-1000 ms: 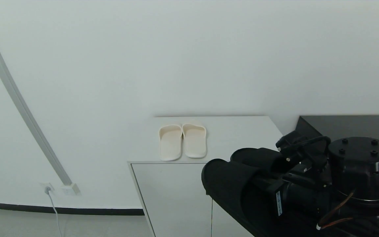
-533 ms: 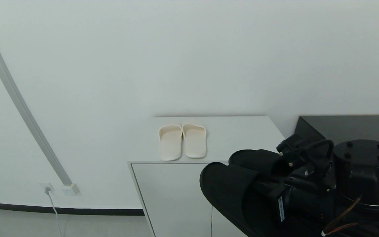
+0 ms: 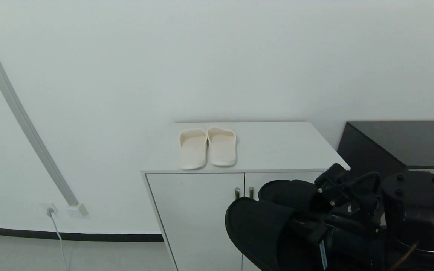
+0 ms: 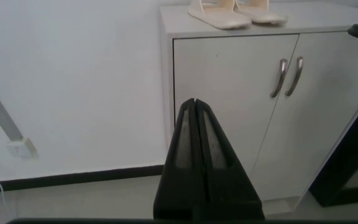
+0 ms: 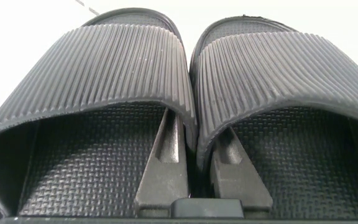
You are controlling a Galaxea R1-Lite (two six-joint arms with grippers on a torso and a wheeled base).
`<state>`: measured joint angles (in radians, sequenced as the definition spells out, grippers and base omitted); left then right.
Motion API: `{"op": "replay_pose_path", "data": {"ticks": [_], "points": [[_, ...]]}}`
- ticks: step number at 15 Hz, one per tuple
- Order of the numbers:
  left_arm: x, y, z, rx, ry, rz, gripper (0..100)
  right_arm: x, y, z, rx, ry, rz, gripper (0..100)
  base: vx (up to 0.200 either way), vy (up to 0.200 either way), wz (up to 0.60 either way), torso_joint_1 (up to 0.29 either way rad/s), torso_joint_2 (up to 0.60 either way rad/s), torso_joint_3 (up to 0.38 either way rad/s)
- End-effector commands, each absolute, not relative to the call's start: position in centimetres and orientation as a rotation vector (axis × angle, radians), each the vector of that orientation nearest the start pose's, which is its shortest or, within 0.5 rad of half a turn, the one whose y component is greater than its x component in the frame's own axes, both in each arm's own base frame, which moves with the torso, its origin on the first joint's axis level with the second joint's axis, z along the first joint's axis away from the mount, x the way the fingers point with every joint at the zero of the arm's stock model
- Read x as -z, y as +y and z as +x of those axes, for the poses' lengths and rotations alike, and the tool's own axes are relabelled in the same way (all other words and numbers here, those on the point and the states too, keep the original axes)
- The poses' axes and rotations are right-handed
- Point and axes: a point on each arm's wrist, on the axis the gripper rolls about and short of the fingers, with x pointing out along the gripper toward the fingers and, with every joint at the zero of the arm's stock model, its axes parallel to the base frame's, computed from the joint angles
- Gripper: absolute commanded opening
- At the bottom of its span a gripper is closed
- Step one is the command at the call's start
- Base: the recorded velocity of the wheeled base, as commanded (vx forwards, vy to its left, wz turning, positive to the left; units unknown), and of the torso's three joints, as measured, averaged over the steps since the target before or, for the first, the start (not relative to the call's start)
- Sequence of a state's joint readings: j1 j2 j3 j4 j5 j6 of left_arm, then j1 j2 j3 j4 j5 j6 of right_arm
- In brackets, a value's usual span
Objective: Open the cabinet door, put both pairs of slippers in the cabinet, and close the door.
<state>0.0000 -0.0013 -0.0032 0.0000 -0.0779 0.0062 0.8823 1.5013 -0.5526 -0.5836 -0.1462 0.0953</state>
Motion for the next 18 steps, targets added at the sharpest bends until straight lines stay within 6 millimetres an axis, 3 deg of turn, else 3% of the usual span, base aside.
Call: {"op": "replay_pose_path", "data": {"ticks": [1, 2, 18], "points": [[-7.63, -0.18, -2.31, 0.078, -0.003, 0.006, 0, -16.63, 17.93, 15.09, -0.715, 0.351, -0.093, 0, 0.000, 0.000, 0.00, -0.222, 0.56, 0.320], [-7.63, -0.18, -2.31, 0.078, -0.003, 0.006, 100, -16.74, 17.89, 15.01, -0.717, 0.347, -0.091, 0, 0.000, 0.000, 0.00, -0.246, 0.54, 0.320], [-7.63, -0.17, -2.31, 0.077, -0.003, 0.006, 100, -16.13, 17.85, 14.43, -0.737, 0.363, -0.118, 0, 0.000, 0.000, 0.00, -0.175, 0.50, 0.325]]}}
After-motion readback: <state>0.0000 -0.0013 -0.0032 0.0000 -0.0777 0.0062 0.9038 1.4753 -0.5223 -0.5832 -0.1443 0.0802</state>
